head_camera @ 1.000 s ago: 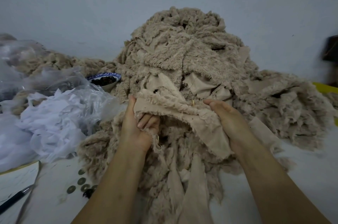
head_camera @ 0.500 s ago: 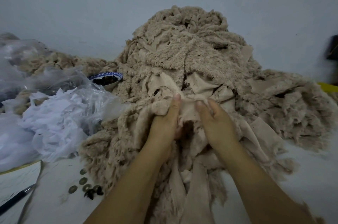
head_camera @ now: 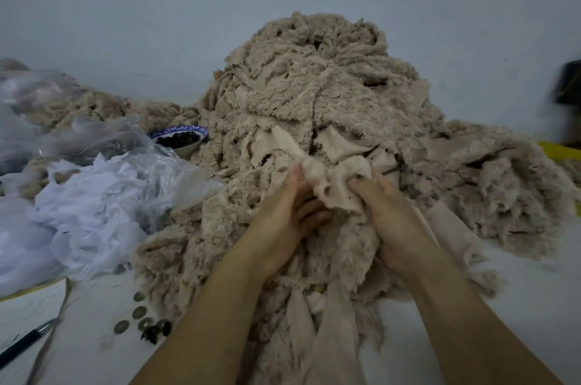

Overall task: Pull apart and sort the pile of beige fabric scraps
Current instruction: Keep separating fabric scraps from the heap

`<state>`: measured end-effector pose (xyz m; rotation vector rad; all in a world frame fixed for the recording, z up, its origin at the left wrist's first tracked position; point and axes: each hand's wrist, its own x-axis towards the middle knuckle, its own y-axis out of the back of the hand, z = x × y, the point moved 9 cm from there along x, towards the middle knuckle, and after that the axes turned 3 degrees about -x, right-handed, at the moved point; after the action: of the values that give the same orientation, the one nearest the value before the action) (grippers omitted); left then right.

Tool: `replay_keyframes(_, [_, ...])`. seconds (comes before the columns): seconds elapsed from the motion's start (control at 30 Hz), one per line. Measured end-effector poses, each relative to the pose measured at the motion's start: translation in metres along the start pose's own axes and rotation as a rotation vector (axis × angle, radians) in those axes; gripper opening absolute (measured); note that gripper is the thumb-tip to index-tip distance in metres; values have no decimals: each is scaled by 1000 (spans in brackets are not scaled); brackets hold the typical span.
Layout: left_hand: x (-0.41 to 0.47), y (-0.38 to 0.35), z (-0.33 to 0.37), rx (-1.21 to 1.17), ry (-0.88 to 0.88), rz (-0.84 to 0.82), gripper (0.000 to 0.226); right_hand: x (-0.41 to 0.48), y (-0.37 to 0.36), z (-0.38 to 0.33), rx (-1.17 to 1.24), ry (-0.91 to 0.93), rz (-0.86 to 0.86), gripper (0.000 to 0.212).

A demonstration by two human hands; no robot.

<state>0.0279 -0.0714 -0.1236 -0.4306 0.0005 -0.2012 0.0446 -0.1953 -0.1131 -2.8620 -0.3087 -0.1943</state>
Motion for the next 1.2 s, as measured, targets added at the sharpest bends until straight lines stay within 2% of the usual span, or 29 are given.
replay_keyframes(0.03, [0,3,1,-71,-5,1,63,-1,-3,2,-34,-16,-19,40])
replay_keyframes(0.1, [1,15,2,-292,-7,68,31,-1,-7,8,-95,-51,-28,69])
replay_keyframes(0.13, [1,18,1,-457,9,94,19,-1,-8,9,-102,-49,-21,69])
replay_keyframes(0.2, [0,18,2,-773,26,104,14,0,-2,5,-79,0,47,39])
replay_keyframes(0.27, [0,18,3,-881,18,96,11,0,7,3,-51,5,153,34])
replay_keyframes(0.37, [-3,1,1,-844,48,36,8,2,13,4,49,-14,212,35])
replay_keyframes(0.47, [-3,-11,-1,-688,72,-60,41,3,10,3,89,-30,209,36])
replay_keyframes(0.5, [-3,-15,-3,-580,77,-94,44,2,7,4,81,-30,189,36])
replay_keyframes(0.53, [-3,-17,-6,-468,77,-100,37,2,6,5,71,-36,182,35])
replay_keyframes(0.6, [0,-13,-12,-342,79,-5,19,0,5,6,36,-48,196,33])
replay_keyframes(0.63, [1,-7,-11,-368,69,72,17,0,6,6,20,-46,210,33])
replay_keyframes(0.7, [2,11,-7,-594,10,206,22,1,13,6,-12,-38,251,33])
replay_keyframes(0.77, [1,25,0,-806,-71,242,23,2,19,6,-61,-30,297,27])
replay_keyframes(0.83, [0,29,7,-891,-122,207,30,3,22,7,-121,-23,333,27])
replay_keyframes(0.97, [-2,17,18,-897,-149,50,41,-2,33,1,-299,35,438,29])
replay_keyframes(1.07, [-4,7,18,-815,-114,-41,47,-4,29,-11,-425,122,410,13])
replay_keyframes(1.1, [-5,4,15,-777,-92,-59,48,-5,24,-14,-436,138,372,15])
replay_keyframes(1.2, [-5,-7,5,-655,-14,-60,46,-5,6,-11,-453,143,263,43])
